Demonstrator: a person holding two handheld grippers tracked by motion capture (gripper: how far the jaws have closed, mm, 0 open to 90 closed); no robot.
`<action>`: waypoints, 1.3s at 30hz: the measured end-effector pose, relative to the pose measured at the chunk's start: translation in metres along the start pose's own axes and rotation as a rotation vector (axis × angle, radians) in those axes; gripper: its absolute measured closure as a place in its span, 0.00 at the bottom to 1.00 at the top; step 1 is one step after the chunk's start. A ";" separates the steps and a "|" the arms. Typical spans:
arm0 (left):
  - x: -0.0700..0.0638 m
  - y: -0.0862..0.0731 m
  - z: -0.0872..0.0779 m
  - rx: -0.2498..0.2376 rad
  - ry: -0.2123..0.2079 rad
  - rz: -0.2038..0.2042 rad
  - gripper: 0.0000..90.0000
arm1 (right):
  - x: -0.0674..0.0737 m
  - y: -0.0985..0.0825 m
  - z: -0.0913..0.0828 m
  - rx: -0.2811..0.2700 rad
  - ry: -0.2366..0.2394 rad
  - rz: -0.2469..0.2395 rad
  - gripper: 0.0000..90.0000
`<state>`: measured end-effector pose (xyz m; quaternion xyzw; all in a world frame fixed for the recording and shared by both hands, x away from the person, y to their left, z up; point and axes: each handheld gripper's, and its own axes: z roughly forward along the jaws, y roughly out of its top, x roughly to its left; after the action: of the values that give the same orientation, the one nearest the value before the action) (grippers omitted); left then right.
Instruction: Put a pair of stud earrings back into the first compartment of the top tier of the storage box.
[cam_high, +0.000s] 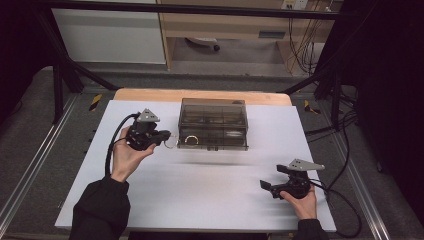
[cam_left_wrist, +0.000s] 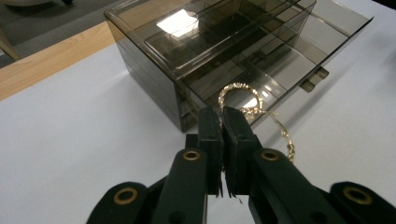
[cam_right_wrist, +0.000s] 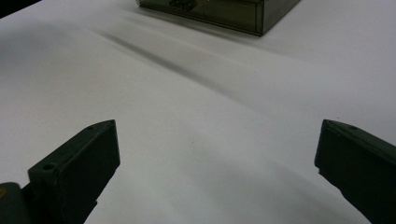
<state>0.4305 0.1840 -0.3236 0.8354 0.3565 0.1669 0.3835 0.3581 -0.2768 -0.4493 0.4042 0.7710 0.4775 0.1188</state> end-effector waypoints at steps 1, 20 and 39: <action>0.000 0.002 0.001 -0.001 -0.001 0.003 0.96 | 0.000 0.000 0.000 0.001 0.000 -0.001 0.01; -0.010 0.023 0.037 0.009 -0.005 0.012 0.96 | 0.000 0.000 0.001 0.003 -0.001 -0.003 0.01; -0.014 0.022 0.078 0.041 0.007 0.027 0.95 | 0.000 0.000 0.001 0.003 0.000 -0.004 0.01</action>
<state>0.4748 0.1234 -0.3574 0.8472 0.3500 0.1678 0.3628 0.3588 -0.2764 -0.4500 0.4029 0.7725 0.4761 0.1194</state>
